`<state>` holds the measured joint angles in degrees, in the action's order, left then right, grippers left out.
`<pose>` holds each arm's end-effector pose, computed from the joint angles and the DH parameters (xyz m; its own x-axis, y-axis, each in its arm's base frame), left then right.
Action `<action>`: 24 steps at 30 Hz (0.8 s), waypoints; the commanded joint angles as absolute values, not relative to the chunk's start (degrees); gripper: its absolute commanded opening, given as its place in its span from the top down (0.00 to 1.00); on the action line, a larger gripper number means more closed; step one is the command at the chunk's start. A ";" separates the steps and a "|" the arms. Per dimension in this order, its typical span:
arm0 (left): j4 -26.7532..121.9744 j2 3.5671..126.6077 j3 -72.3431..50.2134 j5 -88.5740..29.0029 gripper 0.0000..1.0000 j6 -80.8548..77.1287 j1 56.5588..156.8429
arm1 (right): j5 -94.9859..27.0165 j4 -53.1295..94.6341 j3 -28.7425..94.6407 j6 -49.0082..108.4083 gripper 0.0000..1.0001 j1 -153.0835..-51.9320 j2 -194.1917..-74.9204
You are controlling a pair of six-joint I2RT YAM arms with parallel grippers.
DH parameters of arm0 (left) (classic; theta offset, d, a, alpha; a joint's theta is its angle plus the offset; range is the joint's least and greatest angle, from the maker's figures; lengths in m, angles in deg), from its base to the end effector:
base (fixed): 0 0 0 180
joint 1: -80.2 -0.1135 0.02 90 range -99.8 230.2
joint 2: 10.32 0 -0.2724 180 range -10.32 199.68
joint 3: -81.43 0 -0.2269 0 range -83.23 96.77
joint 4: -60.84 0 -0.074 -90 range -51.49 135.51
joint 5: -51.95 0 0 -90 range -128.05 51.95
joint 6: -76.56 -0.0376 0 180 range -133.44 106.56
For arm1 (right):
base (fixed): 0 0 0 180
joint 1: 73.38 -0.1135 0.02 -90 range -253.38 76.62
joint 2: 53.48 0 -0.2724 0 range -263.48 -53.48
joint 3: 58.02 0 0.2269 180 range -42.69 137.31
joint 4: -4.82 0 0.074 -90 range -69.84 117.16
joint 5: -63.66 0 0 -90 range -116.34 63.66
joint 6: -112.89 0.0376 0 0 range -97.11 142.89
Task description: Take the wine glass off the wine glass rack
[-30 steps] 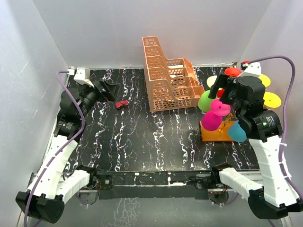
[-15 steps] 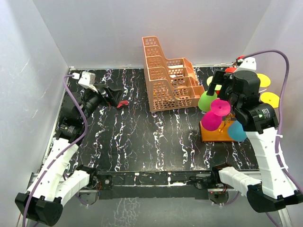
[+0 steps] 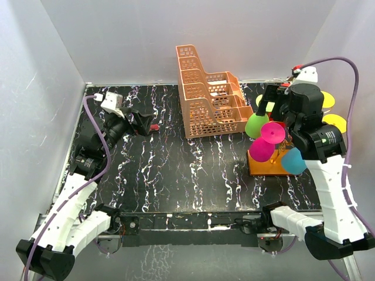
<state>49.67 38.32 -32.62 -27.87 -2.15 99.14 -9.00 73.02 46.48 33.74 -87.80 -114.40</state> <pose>0.1558 -0.0605 0.3973 0.0041 -0.2051 -0.9787 0.4961 0.8502 -0.1761 0.1499 0.0270 0.4622 -0.3916 0.0848 -0.9162 0.1002 0.9938 0.0492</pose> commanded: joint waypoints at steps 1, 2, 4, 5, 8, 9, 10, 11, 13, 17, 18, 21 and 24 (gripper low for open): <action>49.73 37.17 -32.69 -28.99 0.03 -3.60 100.00 | -7.92 73.89 48.64 44.34 0.02 -87.71 -109.77; 49.77 37.22 -32.69 -29.04 0.03 -3.58 100.12 | -7.74 74.73 48.75 45.69 0.02 -87.71 -108.79; 49.73 37.36 -32.69 -29.06 0.03 -3.57 100.43 | -6.07 76.59 49.43 47.06 0.02 -87.66 -107.12; 49.61 37.39 -32.69 -29.22 0.03 -3.60 100.58 | -4.92 77.77 49.81 47.67 0.02 -87.70 -106.41; 49.55 37.73 -32.70 -29.52 0.03 -3.47 100.84 | -4.58 80.36 49.58 49.18 0.02 -87.71 -104.38; 49.59 37.79 -32.66 -29.62 0.03 -3.41 100.85 | -4.63 81.36 49.21 50.09 0.02 -87.71 -103.84; 49.62 37.81 -32.69 -29.61 0.03 -3.38 100.86 | -4.89 82.15 48.75 50.92 0.03 -87.69 -102.97; 49.56 37.84 -32.76 -29.68 0.03 -3.30 100.90 | -5.28 82.58 48.20 51.78 0.03 -87.70 -102.26; 49.55 37.91 -32.74 -29.78 0.03 -3.16 100.87 | -6.07 83.01 47.10 53.34 0.04 -87.68 -101.04; 49.55 38.20 -32.78 -29.70 0.03 -3.07 100.86 | -8.56 83.50 45.35 54.86 0.07 -87.70 -99.75; 49.55 38.14 -32.76 -29.74 0.03 -3.06 100.86 | -9.45 83.72 45.04 54.81 0.08 -87.68 -99.62; 49.40 38.06 -32.77 -29.95 0.03 -3.07 100.92 | -10.60 84.72 44.68 54.83 0.14 -87.64 -99.53; 49.38 37.98 -32.87 -30.02 0.03 -3.05 100.96 | -11.62 85.02 44.24 55.16 0.19 -87.68 -99.29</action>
